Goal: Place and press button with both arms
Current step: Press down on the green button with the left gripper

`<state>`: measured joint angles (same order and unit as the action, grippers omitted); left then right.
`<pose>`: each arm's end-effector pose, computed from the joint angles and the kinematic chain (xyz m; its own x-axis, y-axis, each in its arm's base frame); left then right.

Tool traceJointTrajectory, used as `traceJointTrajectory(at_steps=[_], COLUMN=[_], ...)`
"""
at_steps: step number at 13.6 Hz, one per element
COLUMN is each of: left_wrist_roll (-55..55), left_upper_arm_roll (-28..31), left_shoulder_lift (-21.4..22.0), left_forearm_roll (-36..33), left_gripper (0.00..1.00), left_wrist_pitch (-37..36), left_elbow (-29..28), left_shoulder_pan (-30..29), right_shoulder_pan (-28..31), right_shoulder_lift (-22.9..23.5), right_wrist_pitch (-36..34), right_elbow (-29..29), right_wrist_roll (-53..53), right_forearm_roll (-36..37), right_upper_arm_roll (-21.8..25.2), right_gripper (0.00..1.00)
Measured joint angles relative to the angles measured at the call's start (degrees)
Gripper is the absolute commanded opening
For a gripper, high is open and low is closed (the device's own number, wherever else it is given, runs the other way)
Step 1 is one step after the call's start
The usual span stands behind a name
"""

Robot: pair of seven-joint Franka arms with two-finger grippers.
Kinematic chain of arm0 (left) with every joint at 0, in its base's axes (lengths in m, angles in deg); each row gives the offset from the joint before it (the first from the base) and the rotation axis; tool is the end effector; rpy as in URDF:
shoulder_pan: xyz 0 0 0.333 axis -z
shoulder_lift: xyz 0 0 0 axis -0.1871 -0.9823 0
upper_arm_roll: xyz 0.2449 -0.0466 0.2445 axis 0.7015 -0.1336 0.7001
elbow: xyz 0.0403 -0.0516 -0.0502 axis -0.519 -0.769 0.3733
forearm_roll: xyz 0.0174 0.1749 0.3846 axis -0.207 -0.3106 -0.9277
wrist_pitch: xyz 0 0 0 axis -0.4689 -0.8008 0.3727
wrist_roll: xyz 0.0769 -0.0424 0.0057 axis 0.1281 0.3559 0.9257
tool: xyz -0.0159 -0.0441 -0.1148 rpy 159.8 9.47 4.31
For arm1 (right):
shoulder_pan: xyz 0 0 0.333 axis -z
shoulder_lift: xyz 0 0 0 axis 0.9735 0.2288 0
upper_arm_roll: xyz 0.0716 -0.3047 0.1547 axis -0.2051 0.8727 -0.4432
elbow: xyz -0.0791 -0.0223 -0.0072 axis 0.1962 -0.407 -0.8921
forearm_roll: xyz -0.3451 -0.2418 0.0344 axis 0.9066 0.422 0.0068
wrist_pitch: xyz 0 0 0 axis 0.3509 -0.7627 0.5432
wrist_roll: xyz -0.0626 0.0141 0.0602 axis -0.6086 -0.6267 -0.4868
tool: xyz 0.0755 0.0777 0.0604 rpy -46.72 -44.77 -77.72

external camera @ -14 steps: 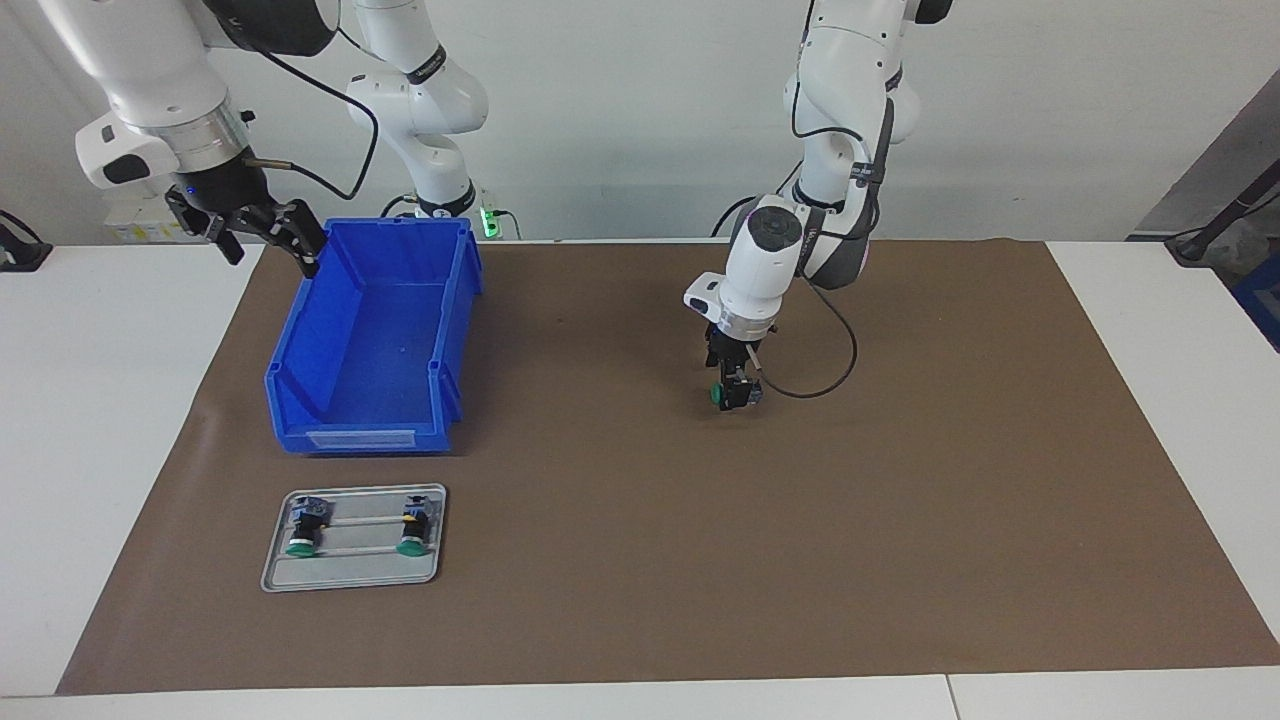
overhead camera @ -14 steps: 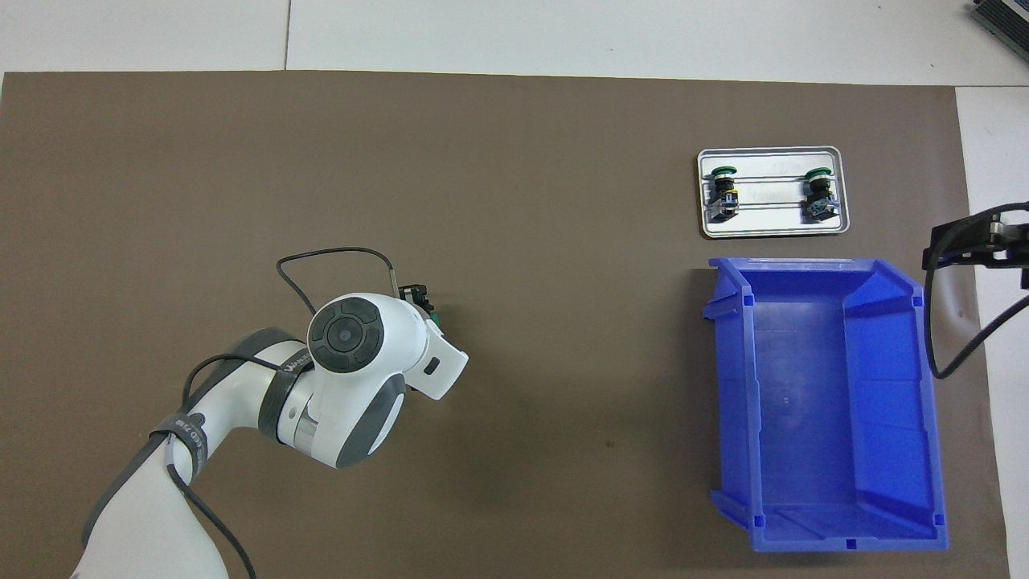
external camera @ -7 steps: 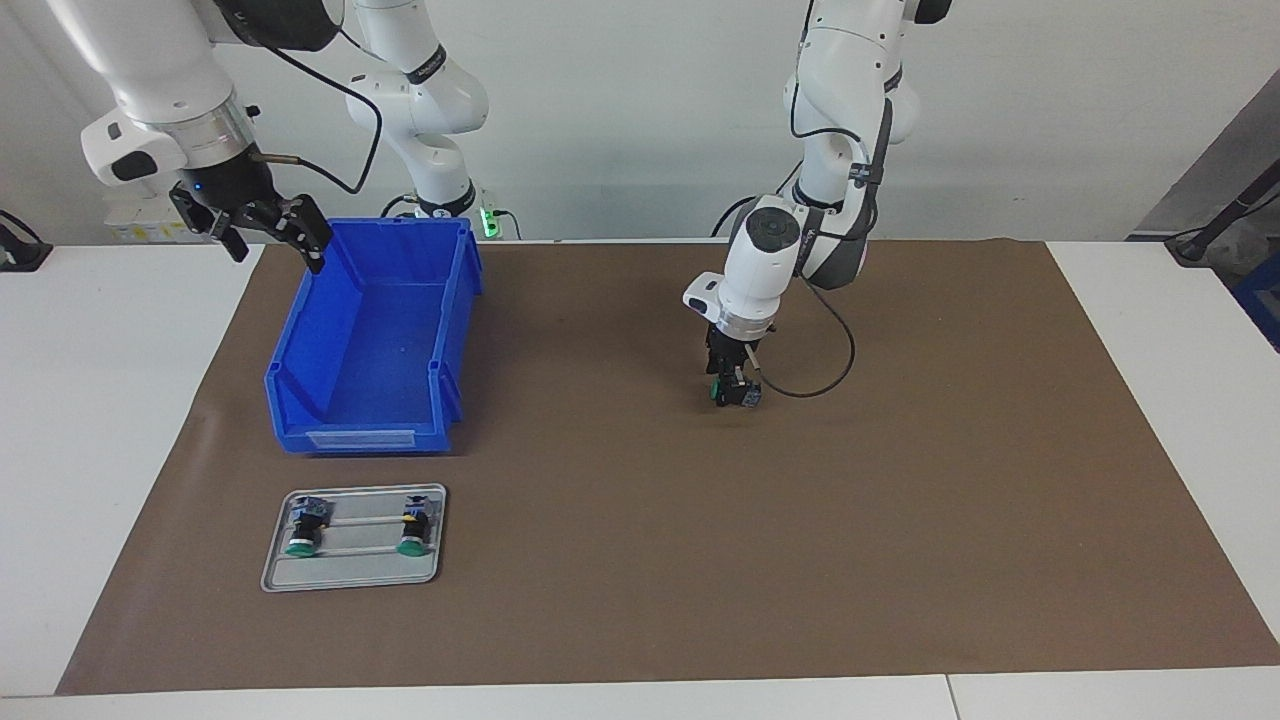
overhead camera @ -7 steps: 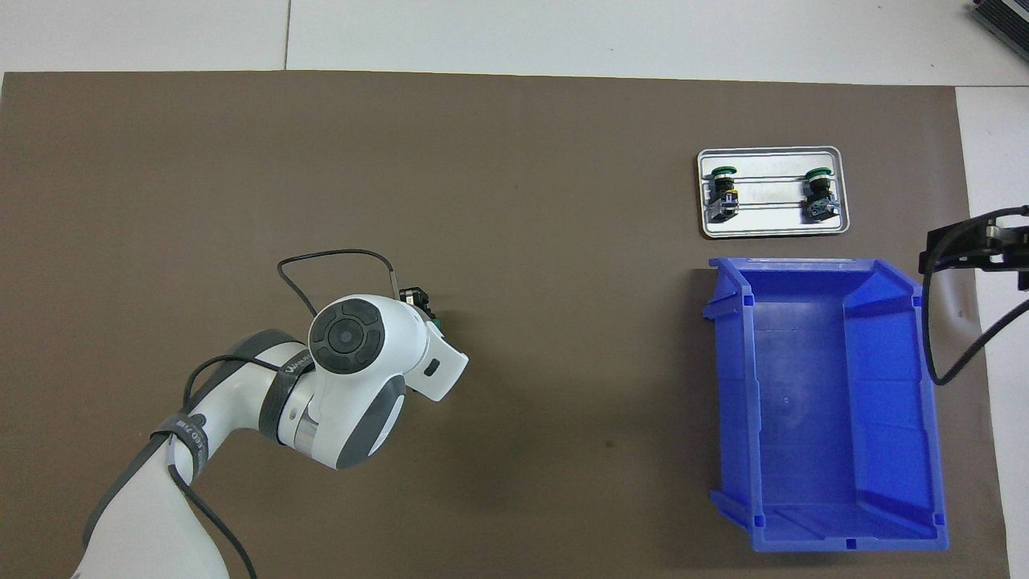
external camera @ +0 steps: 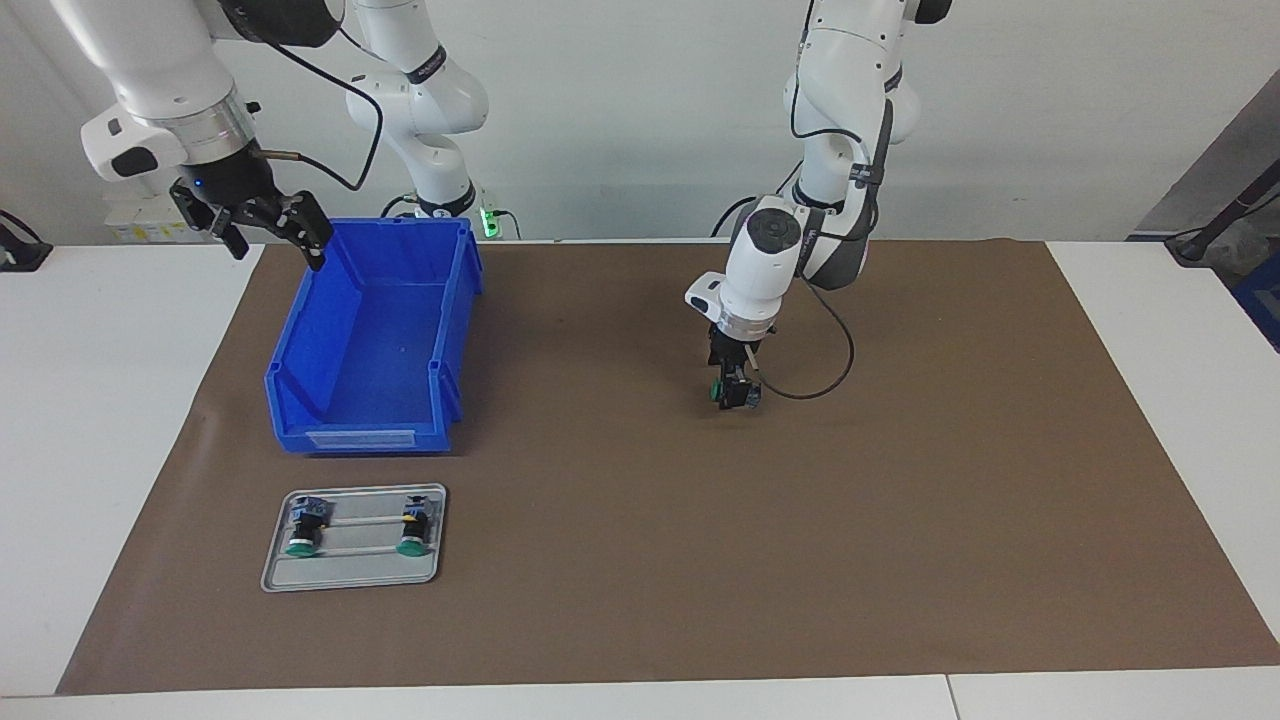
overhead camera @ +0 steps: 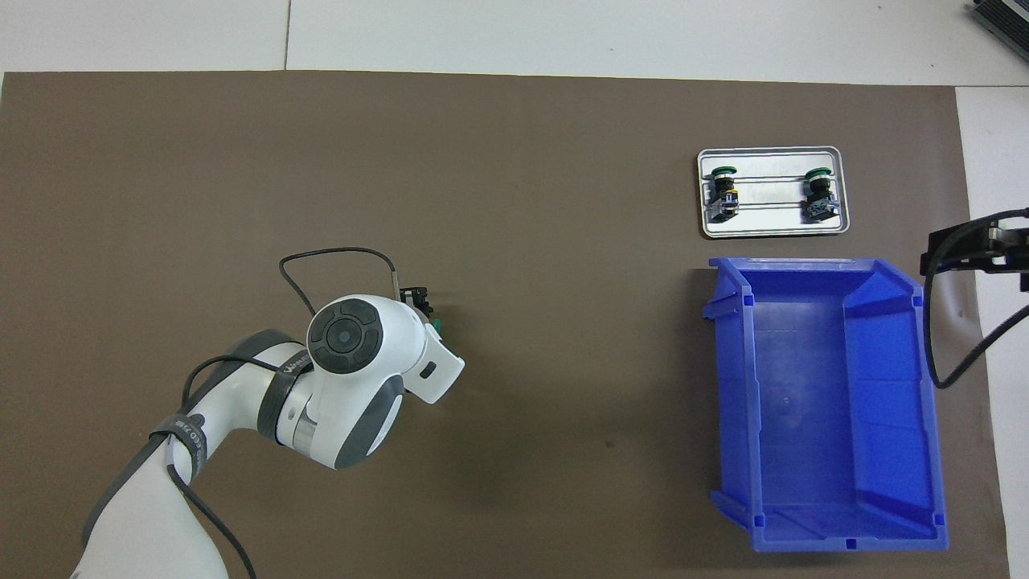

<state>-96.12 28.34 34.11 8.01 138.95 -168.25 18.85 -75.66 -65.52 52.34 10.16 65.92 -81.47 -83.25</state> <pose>0.4926 -0.3176 0.2879 0.0034 -0.9947 0.1029 -0.9986 -0.0087 -0.0513 0.5687 -0.0281 0.6565 0.9811 -0.1935 -0.0054 -0.1931 -0.9802 0.0441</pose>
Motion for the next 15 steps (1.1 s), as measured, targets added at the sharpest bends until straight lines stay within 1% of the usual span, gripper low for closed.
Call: traceJointTrajectory(at_steps=[3,4,6,7,10,12,13,14,15], left_wrist_roll=[-2.06,-2.26,-2.44,-2.47,-2.47,-2.47,-2.47,-2.47,-2.47], left_upper_arm_roll=[0.15,0.14,0.09,0.01,-0.10,-0.14,-0.15,-0.14,-0.11], left_shoulder_lift=[0.00,0.00,0.00,0.00,0.00,0.08,0.12,0.13,0.12], left_forearm_roll=[0.00,0.00,0.00,0.00,0.00,0.00,0.00,0.00,0.00], left_gripper=[0.96,0.93,0.80,0.78,0.65,0.59,0.47,0.39,0.33], left_wrist_pitch=[0.00,0.00,0.02,0.04,0.20,0.24,0.50,0.94,1.28], left_elbow=[-0.14,-0.27,-0.50,-0.60,-0.84,-0.85,-0.84,-0.84,-0.83], left_shoulder_pan=[0.00,0.00,0.00,0.02,0.09,0.10,0.10,0.10,0.10], right_shoulder_pan=[0.00,0.00,0.00,0.00,0.00,0.00,0.00,0.00,0.00], right_shoulder_lift=[-0.01,-0.01,-0.01,-0.01,-0.01,-0.01,-0.01,-0.01,-0.01], right_wrist_pitch=[0.00,0.00,0.00,-0.01,-0.01,-0.01,-0.01,-0.01,-0.01], right_elbow=[0.00,0.00,0.00,0.00,0.00,0.00,0.00,0.00,0.00], right_wrist_roll=[0.00,0.00,0.00,0.00,0.00,0.00,0.00,0.00,0.00], right_forearm_roll=[0.00,0.00,0.00,0.00,0.00,0.00,0.00,0.00,0.00], right_upper_arm_roll=[0.00,0.00,0.00,0.00,0.00,0.00,0.00,0.00,0.00], right_gripper=[1.00,1.00,1.00,1.00,1.00,1.00,1.00,1.00,1.00])
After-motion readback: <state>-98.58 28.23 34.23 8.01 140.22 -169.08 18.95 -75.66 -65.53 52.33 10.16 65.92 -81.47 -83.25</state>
